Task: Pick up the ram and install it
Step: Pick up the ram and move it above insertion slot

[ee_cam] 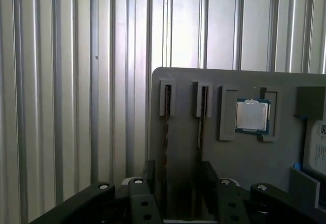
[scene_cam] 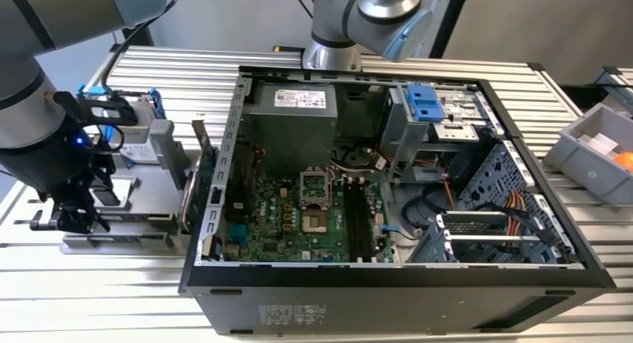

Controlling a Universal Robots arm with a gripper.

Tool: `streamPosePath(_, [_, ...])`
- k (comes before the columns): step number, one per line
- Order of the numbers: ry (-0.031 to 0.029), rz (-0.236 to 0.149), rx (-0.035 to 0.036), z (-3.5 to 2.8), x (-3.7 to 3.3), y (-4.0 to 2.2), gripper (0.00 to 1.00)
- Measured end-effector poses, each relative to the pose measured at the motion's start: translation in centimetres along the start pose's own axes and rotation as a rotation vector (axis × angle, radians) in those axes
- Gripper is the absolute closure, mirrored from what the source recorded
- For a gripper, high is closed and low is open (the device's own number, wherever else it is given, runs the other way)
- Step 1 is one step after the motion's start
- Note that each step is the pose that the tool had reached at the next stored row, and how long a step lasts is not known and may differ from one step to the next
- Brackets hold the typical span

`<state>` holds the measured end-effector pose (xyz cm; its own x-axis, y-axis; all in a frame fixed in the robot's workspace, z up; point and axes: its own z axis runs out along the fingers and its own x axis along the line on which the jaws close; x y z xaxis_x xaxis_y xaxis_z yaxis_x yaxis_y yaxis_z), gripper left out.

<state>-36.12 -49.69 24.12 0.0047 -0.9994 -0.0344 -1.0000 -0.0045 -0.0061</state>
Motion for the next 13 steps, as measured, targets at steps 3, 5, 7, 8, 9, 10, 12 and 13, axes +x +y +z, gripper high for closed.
streamPosePath(3, [0.0, 0.0, 0.0, 0.25, 0.01, 0.0, 0.0])
streamPosePath(5, [0.0001, 0.001, 0.0, 0.46, 0.02, 0.0, 0.0])
streamPosePath(7, [0.0, 0.002, 0.0, 0.73, 0.03, 0.01, 0.0])
streamPosePath(8, [-0.0001, 0.003, 0.0001, 0.88, 0.03, 0.0, 0.0])
streamPosePath(9, [0.0001, 0.005, 0.0001, 1.01, 0.04, 0.01, 0.0])
streamPosePath(10, [0.0001, 0.01, 0.0003, 1.16, 0.04, 0.0, 0.0])
streamPosePath(12, [0.0002, 0.019, 0.0006, 1.45, 0.05, 0.01, 0.0])
streamPosePath(13, [0.0002, 0.022, 0.0008, 1.6, 0.05, 0.01, 0.0])
